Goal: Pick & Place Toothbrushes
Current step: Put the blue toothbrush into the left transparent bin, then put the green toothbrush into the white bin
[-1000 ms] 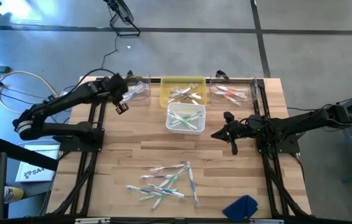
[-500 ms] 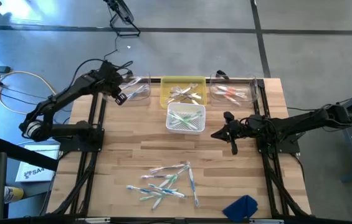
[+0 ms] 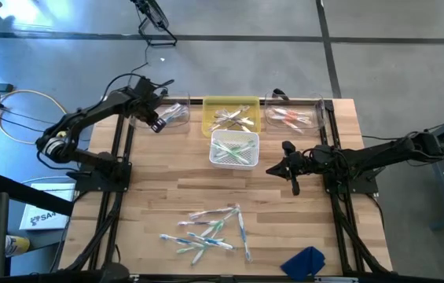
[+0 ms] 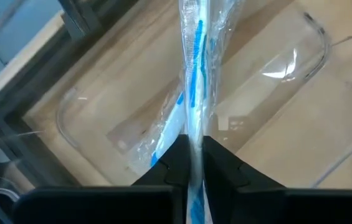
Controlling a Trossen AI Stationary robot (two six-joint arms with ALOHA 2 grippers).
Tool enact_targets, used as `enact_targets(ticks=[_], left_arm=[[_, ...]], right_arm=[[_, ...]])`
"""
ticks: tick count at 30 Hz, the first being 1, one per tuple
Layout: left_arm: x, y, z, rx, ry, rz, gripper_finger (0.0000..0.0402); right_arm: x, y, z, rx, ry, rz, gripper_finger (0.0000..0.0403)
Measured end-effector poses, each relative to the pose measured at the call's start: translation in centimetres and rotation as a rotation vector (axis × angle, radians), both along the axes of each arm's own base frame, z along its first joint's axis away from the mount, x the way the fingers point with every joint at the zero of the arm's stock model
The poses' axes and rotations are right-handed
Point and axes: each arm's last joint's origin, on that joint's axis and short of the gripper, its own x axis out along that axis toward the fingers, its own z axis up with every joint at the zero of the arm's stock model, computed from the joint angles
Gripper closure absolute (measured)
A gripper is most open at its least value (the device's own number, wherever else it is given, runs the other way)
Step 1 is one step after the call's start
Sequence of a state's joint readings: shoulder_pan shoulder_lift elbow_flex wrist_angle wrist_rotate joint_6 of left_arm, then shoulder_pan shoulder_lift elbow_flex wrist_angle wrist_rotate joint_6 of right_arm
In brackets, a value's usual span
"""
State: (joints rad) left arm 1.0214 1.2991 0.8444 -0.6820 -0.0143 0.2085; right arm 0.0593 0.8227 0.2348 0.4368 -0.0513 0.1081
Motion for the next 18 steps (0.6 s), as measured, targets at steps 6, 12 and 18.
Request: enact_targets(ticks=[6,12,18], left_arm=[[0.09,0.15,-0.14,0.0,-0.002,0.008,0.0335],[0.05,0.2,-0.13,0.015,0.017,0.011,0.0299],[0.11,0.4,0.21,0.045,0.03,-0.008,0.0281]], right_arm=[[0.0,-0.01,-0.01,0.0,0.001,0.0,0.0401],[0.0,0.0,0.0,0.0,0.0,0.0,0.0401],[0.0,-0.01,0.0,0.0,0.0,0.0,0.0401]])
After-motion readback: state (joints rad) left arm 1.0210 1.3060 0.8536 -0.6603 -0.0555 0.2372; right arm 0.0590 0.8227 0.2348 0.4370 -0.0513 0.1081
